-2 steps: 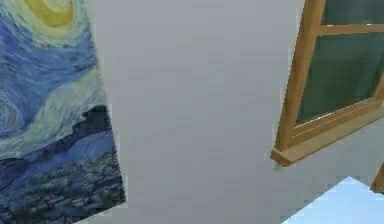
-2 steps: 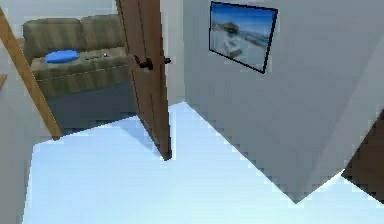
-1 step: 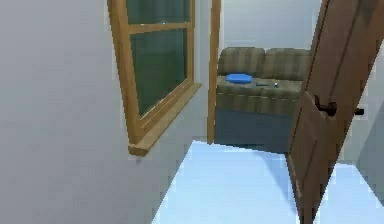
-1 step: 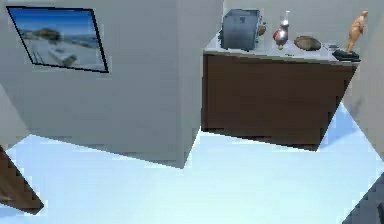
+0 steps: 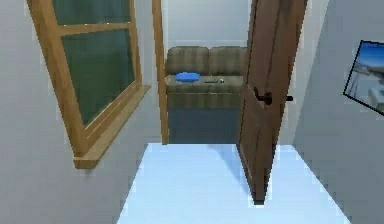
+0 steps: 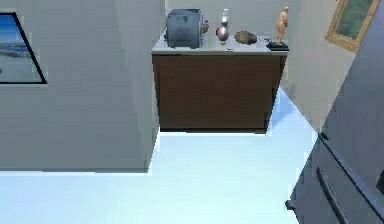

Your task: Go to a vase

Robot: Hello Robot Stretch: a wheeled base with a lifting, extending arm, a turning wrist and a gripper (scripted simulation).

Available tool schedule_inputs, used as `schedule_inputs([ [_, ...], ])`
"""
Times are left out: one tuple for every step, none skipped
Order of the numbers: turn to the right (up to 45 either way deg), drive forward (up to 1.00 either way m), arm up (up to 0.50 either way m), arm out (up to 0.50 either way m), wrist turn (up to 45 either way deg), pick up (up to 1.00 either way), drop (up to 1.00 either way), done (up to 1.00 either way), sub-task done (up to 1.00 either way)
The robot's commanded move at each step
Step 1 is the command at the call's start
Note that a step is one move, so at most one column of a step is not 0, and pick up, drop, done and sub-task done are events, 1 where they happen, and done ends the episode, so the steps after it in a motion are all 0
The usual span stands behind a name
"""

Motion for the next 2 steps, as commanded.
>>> schedule_inputs([
  [0.0, 1.0, 0.0, 0.0, 0.0, 0.0, 0.0, 0.0, 0.0],
  [3.0, 0.0, 0.0, 0.0, 0.0, 0.0, 0.0, 0.0, 0.0],
])
